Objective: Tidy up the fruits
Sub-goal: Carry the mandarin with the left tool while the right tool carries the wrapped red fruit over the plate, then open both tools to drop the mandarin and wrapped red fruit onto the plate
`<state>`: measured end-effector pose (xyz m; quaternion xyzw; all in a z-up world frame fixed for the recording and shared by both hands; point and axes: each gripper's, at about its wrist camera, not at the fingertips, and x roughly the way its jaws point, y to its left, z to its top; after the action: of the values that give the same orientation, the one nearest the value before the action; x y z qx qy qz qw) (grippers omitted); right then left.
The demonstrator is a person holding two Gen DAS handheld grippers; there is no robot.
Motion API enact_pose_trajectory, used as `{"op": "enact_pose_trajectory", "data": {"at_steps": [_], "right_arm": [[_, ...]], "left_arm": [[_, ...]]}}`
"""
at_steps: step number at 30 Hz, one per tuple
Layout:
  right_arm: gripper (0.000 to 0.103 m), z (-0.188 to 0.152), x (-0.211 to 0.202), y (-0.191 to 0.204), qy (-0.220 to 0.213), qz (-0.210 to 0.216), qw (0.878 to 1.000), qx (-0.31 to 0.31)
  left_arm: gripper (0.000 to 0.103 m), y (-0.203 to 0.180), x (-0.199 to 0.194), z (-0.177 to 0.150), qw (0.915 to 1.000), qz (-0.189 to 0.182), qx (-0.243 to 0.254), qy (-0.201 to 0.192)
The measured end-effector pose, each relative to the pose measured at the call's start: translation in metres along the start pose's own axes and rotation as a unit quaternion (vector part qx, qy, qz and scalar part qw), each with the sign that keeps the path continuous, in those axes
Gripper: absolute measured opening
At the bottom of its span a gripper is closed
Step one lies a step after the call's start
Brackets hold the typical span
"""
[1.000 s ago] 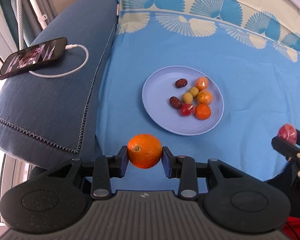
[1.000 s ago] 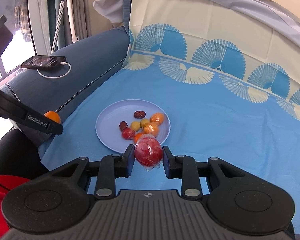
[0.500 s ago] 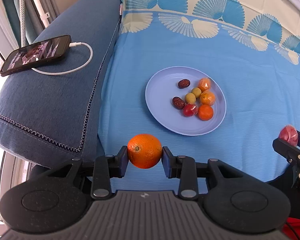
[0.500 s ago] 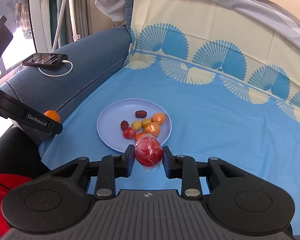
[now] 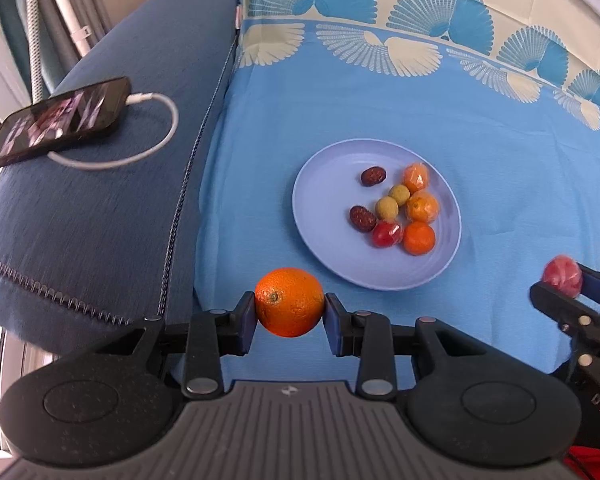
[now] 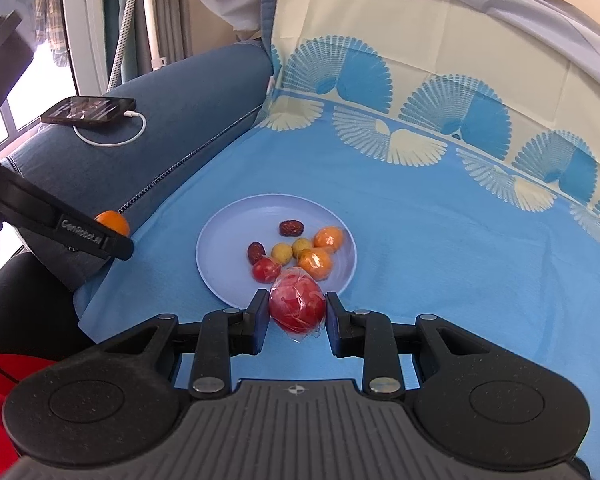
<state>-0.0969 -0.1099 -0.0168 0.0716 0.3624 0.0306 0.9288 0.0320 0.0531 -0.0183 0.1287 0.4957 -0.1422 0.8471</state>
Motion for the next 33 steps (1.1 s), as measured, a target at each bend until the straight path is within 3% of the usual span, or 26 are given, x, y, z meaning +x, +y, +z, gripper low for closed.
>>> {"op": "enact_pose_trajectory", "data": {"at_steps": [8,16,29,30,31,32,33], "right_arm": [[0.031,0.029,0.047,0.002,-0.001,0.014,1.0,-0.016],[0.031,0.043,0.103,-0.007,0.026,0.024,0.999,-0.021],[0.031,0.048,0.167,-0.016,0.055,0.041,0.997,-0.028],[0.032,0.049,0.171,-0.016,0.057,0.045,0.997,-0.031],[0.032,0.049,0.174,-0.016,0.062,0.051,0.996,-0.034],[0.046,0.051,0.176,-0.015,0.064,0.053,0.996,-0.038],[0.059,0.052,0.177,-0.015,0.067,0.049,0.996,-0.043]], "left_arm": [[0.039,-0.017,0.031,0.04,0.9996,-0.013,0.023,-0.004],[0.039,-0.027,0.077,0.072,0.999,-0.014,0.04,0.011],[0.039,-0.035,0.137,0.095,0.9971,-0.016,0.063,0.04],[0.041,-0.036,0.138,0.096,0.9968,-0.02,0.068,0.037],[0.06,-0.036,0.136,0.096,0.9964,-0.028,0.075,0.028],[0.076,-0.036,0.133,0.096,0.9958,-0.034,0.083,0.016],[0.103,-0.035,0.128,0.095,0.9959,-0.026,0.086,0.003]]}}
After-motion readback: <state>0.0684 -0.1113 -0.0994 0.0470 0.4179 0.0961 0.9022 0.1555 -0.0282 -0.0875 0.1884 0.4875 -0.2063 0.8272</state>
